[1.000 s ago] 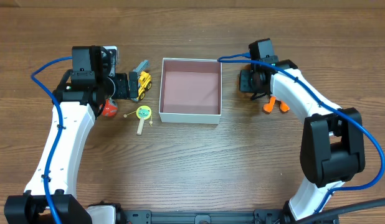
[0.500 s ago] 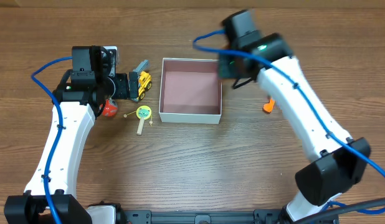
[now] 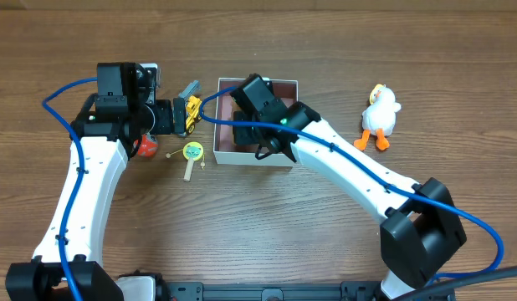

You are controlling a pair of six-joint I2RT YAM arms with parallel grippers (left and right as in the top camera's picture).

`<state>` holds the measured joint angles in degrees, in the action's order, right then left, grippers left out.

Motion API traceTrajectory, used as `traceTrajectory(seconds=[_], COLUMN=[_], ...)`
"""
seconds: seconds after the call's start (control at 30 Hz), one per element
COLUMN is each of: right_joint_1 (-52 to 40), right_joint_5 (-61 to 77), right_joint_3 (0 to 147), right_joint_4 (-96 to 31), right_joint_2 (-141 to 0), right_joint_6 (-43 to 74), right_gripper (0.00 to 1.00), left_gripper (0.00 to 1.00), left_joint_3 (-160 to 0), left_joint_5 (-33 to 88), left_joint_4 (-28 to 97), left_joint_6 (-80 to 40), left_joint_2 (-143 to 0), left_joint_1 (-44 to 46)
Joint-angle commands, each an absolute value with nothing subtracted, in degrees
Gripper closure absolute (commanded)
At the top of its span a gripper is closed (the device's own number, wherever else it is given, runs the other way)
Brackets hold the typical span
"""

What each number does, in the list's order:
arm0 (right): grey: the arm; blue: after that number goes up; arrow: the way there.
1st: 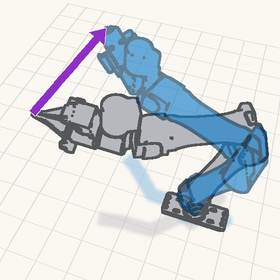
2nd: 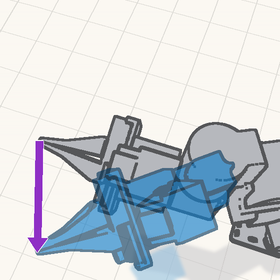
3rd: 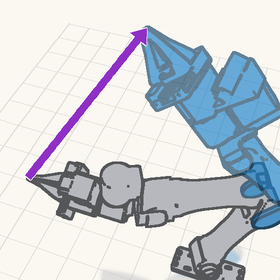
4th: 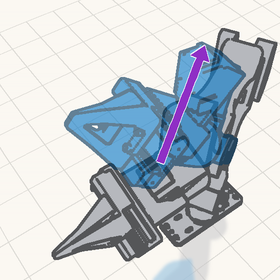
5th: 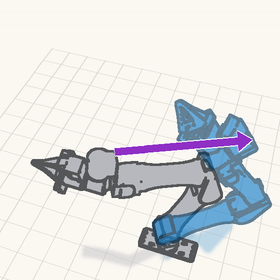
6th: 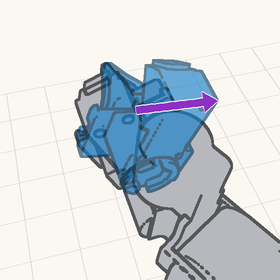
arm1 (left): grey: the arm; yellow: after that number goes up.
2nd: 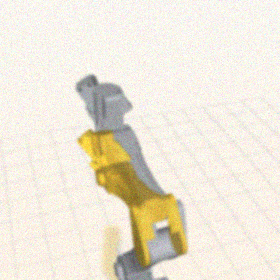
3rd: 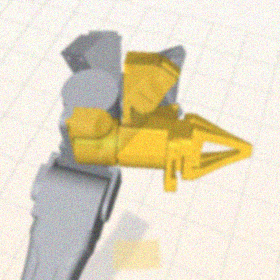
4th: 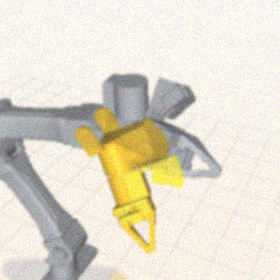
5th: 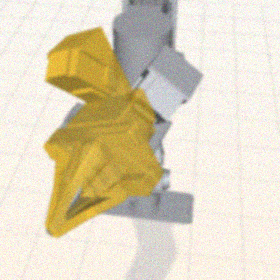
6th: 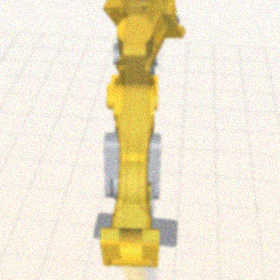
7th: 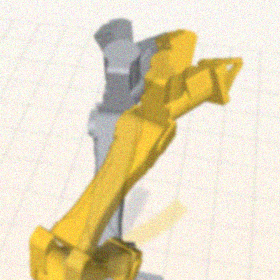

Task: Pack container
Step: 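Carry the brown bear left and release it into the box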

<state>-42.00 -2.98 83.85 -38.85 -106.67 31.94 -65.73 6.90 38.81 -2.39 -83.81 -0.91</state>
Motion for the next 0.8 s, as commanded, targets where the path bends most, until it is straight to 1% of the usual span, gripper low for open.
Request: traceTrajectory(seconds=[0.0, 0.13, 0.23, 0.37, 0.43, 0.53, 0.77], right_joint_1=[-41.85, -41.85, -41.85, -41.76, -41.60, -40.97, -36.80], right_joint_5=[-3.33, -3.77, -3.75, -3.73, -3.70, -3.18, 2.98], right_joint_3=[80.14, 78.04, 77.19, 77.21, 77.30, 77.76, 77.76], right_joint_4=[-32.05, -25.67, -22.06, -20.75, -20.64, -20.91, -20.03], right_joint_2=[-106.76, -106.83, -107.48, -110.08, -110.93, -110.93, -111.02], right_joint_6=[32.82, 32.29, 27.79, 25.76, 22.09, 22.02, 22.06], right_gripper=[0.94, 0.93, 0.92, 0.92, 0.92, 0.92, 0.91], left_gripper=[0.00, 0.00, 0.00, 0.00, 0.00, 0.00, 0.00], left_joint_3=[-67.13, -67.13, -67.13, -67.13, -67.13, -67.13, -67.13], left_joint_5=[7.53, 7.53, 7.55, 7.53, 7.53, 7.53, 7.55], left_joint_4=[38.92, 38.98, 39.13, 39.77, 40.47, 40.56, 40.47], left_joint_6=[-1.72, -1.72, -1.74, -1.72, -1.72, -1.72, -1.74], left_joint_2=[-84.01, -84.01, -84.01, -84.01, -84.01, -84.01, -84.01], left_joint_1=[-1.48, -1.48, -1.48, -1.48, -1.48, -1.48, -1.48])
